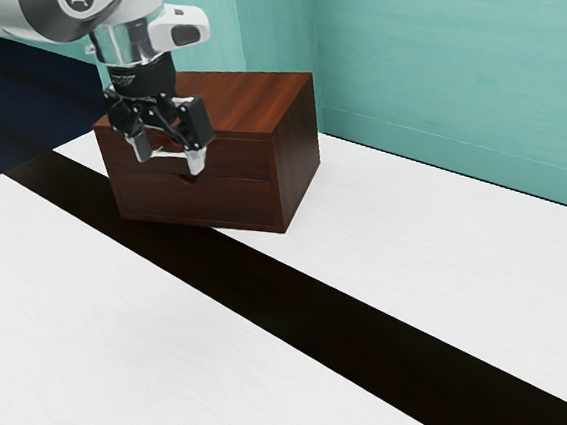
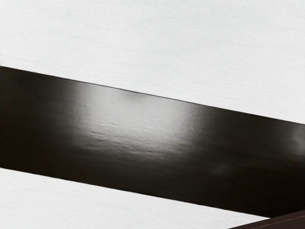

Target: Pull the drawer handle with one arm to open the drawer

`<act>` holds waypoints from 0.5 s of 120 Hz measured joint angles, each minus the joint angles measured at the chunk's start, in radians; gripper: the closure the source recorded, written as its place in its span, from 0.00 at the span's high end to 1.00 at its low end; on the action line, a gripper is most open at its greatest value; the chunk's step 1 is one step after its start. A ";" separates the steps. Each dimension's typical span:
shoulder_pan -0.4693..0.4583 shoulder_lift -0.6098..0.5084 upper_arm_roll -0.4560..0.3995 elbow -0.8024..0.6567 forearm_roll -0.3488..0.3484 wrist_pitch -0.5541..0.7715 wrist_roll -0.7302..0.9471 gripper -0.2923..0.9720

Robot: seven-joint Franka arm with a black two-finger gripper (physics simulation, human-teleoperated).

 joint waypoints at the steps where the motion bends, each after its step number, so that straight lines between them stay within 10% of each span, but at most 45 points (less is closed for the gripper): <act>1: 0.000 0.000 0.000 0.000 -0.001 0.000 0.000 0.77; 34: 0.010 -0.036 0.001 0.086 -0.016 -0.007 0.031 0.77; 60: 0.006 -0.117 0.001 0.200 0.003 -0.012 0.411 0.77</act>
